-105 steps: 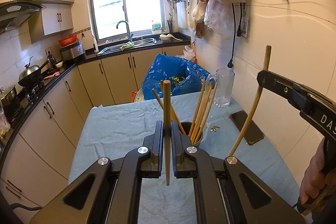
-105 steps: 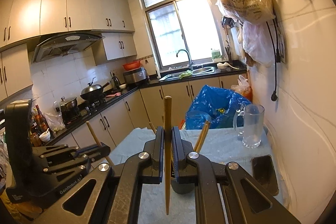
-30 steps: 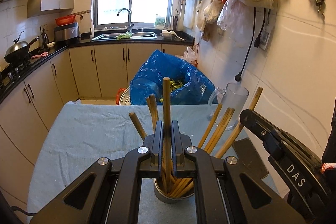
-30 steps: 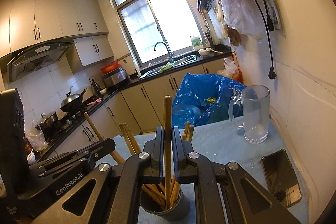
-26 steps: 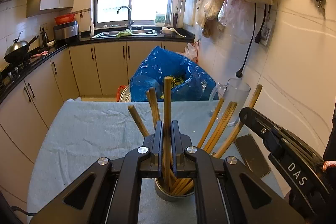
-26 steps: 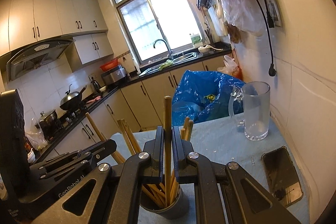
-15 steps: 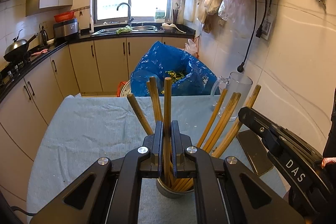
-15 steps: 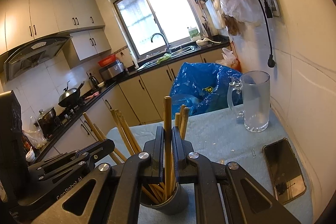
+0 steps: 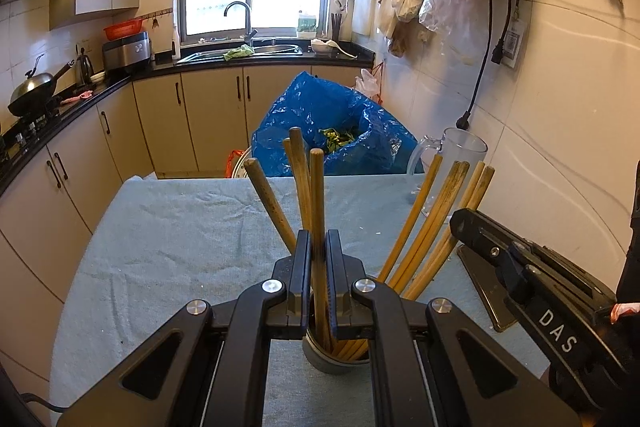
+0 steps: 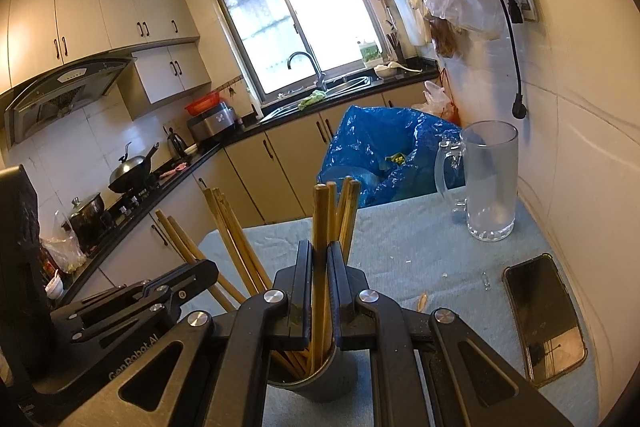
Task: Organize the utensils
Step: 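Lower the chopsticks into the cup and push them down among the others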
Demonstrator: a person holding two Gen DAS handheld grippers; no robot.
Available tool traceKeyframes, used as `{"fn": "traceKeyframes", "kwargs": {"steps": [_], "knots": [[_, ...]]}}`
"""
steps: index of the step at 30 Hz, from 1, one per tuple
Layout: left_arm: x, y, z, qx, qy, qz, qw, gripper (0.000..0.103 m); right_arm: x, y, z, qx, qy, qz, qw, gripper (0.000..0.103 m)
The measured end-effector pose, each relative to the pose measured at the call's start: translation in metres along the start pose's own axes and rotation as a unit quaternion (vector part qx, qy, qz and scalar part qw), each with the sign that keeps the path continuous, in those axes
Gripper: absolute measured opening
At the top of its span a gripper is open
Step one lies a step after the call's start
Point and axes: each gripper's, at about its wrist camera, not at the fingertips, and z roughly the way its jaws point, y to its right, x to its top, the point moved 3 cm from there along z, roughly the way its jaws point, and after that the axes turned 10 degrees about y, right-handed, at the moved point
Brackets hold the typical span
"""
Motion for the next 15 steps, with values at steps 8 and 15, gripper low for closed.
{"fn": "traceKeyframes", "kwargs": {"steps": [8,15], "knots": [[-0.0009,-0.0018,-0.0002,0.001,-0.004,-0.002,1.0000,0.006,-0.0009,0.0002,0.0018,0.001,0.001,-0.009,1.000,0.008],[-0.0025,-0.0021,-0.0010,0.001,-0.004,-0.001,1.0000,0.006,-0.0015,0.0001,0.0014,0.001,0.001,-0.009,1.000,0.008]]}}
